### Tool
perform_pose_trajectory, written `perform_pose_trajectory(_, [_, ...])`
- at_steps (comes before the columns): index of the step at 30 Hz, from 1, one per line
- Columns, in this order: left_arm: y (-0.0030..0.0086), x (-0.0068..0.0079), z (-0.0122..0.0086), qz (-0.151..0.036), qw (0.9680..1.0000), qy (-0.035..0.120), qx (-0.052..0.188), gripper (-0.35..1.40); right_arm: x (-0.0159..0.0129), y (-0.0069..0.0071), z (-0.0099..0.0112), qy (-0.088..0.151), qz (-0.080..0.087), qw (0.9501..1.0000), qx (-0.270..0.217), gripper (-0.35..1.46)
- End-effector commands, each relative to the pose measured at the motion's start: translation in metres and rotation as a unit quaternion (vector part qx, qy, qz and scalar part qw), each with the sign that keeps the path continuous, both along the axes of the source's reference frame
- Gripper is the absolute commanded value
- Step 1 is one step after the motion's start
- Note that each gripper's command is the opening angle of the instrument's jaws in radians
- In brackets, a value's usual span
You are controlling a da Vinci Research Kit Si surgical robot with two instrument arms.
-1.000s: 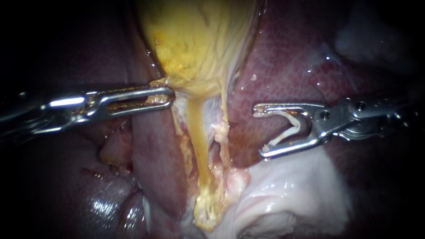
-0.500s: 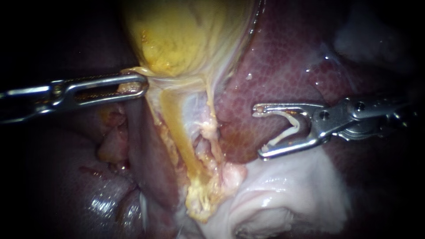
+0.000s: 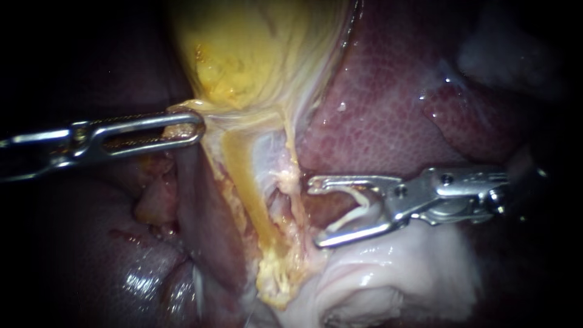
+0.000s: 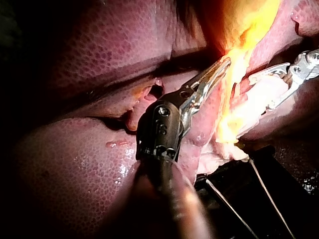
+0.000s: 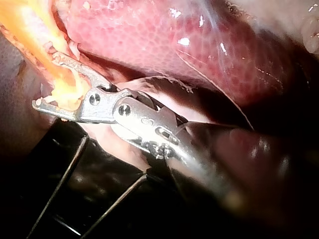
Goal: Clipping first clip left tube
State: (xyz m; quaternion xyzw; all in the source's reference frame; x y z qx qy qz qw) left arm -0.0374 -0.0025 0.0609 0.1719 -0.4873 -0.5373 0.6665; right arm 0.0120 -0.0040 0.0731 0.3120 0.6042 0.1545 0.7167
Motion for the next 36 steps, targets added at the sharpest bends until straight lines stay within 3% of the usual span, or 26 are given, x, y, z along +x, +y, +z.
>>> perform_pose_trajectory(1, [0.0, 0.0, -0.0001, 0.001, 1.0, -0.001, 0.0, -0.35, 0.0003, -0.0002, 0.0007, -0.003, -0.002, 1.0, 0.003, 0.6])
perform_pose_trajectory(8, [-0.0004, -0.0005, -0.0007, 0.003, 1.0, -0.003, 0.001, -0.35, 0.0017, -0.0008, 0.0048, -0.009, -0.006, 0.9998, 0.016, 0.6])
perform_pose_trajectory(13, [-0.0005, -0.0007, -0.0009, 0.004, 1.0, -0.005, 0.001, -0.35, 0.0033, -0.0014, 0.0061, -0.009, -0.015, 0.9996, 0.024, 0.6])
perform_pose_trajectory(25, [-0.0005, -0.0008, -0.0005, 0.007, 1.0, -0.007, 0.001, -0.35, 0.0051, -0.0028, 0.0064, 0.013, -0.048, 0.9974, 0.053, 0.6])
perform_pose_trajectory(36, [0.0004, -0.0007, 0.0019, 0.022, 0.9996, -0.011, -0.012, -0.35, 0.0062, -0.0045, 0.005, 0.039, -0.079, 0.993, 0.079, 0.59])
